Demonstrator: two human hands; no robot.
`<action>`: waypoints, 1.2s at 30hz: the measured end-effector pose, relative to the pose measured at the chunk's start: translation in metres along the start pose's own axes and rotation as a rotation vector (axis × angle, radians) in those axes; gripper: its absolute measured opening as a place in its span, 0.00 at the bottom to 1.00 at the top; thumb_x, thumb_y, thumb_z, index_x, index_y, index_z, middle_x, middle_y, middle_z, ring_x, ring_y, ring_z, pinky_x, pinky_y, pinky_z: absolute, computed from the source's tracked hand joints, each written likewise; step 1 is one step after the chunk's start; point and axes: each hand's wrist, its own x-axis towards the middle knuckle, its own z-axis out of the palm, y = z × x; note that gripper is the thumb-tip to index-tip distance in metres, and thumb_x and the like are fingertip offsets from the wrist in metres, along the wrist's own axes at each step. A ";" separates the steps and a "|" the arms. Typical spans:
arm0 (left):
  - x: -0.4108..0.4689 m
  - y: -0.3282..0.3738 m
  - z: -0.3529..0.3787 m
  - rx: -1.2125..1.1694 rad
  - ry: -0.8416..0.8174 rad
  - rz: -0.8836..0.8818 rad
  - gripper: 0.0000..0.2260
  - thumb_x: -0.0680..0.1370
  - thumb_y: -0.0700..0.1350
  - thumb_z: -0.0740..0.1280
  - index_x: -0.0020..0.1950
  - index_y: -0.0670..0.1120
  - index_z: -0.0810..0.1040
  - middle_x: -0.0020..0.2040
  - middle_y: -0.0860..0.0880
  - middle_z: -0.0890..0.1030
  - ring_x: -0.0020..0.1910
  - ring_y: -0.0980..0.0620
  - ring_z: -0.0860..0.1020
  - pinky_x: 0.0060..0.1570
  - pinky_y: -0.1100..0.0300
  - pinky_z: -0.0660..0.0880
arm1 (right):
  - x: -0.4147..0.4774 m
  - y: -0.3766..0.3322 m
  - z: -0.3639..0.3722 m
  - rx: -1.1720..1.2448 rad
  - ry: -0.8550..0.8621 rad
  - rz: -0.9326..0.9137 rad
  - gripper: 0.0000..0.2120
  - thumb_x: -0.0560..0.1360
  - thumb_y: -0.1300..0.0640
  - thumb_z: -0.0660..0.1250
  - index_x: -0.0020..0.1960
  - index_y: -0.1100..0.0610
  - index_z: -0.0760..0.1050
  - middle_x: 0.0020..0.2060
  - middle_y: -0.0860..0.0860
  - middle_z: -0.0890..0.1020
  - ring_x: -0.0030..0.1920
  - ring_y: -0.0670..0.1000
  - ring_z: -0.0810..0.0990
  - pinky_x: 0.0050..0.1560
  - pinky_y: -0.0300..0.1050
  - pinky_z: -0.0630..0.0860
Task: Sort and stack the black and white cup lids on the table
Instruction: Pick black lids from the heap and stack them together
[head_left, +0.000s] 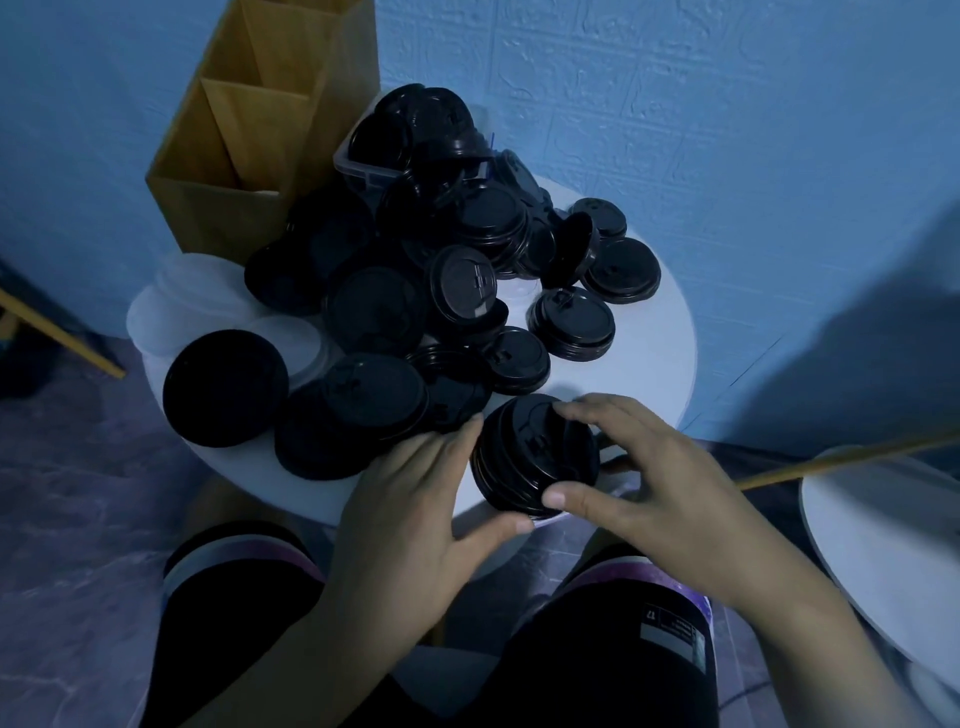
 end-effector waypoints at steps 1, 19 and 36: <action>0.002 0.001 0.000 -0.003 -0.015 -0.004 0.38 0.73 0.71 0.63 0.76 0.49 0.71 0.66 0.55 0.79 0.65 0.59 0.70 0.59 0.61 0.66 | 0.002 -0.001 -0.001 0.006 -0.002 0.010 0.35 0.66 0.29 0.69 0.71 0.36 0.71 0.68 0.27 0.70 0.65 0.30 0.71 0.61 0.31 0.70; 0.014 0.002 -0.001 -0.047 0.018 0.036 0.35 0.68 0.69 0.69 0.73 0.58 0.73 0.51 0.79 0.65 0.57 0.65 0.68 0.53 0.62 0.69 | 0.031 -0.003 -0.013 -0.044 -0.246 0.037 0.43 0.68 0.37 0.77 0.78 0.36 0.61 0.62 0.25 0.70 0.67 0.32 0.66 0.69 0.32 0.63; 0.012 0.002 0.004 0.029 0.093 0.060 0.38 0.70 0.68 0.67 0.77 0.51 0.72 0.57 0.56 0.81 0.58 0.59 0.72 0.50 0.66 0.67 | 0.026 -0.003 0.000 0.024 -0.134 0.075 0.48 0.60 0.31 0.76 0.77 0.37 0.64 0.61 0.35 0.76 0.65 0.38 0.72 0.70 0.39 0.68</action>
